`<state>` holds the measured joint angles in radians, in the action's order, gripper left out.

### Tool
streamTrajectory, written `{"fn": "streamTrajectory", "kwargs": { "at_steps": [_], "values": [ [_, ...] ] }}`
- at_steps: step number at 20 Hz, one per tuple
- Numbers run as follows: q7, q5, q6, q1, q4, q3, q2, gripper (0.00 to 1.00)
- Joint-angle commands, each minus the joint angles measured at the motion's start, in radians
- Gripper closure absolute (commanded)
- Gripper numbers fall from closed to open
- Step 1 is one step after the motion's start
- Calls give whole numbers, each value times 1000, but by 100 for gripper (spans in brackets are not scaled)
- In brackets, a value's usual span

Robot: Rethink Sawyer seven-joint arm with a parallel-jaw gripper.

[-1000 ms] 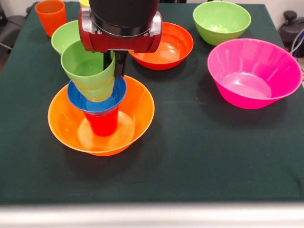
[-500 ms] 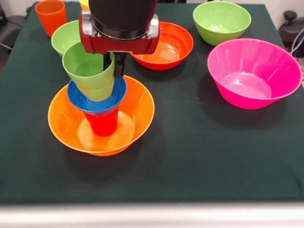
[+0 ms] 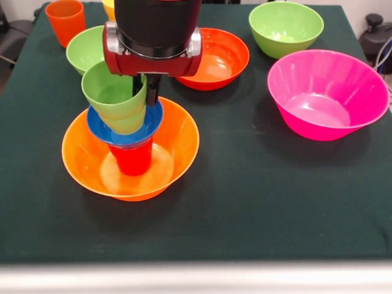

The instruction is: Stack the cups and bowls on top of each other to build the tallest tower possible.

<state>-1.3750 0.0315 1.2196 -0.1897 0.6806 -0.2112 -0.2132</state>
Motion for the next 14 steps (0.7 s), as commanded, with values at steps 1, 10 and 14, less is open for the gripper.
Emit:
{"fn": "streamTrajectory", "kwargs": {
  "at_steps": [1,10,14],
  "values": [
    [-50,-27,-55,-10,136,73,-6,100],
    [-59,-25,-46,-7,131,71,-3,100],
    [-55,-27,-37,-6,140,67,-13,100]
  ]
}}
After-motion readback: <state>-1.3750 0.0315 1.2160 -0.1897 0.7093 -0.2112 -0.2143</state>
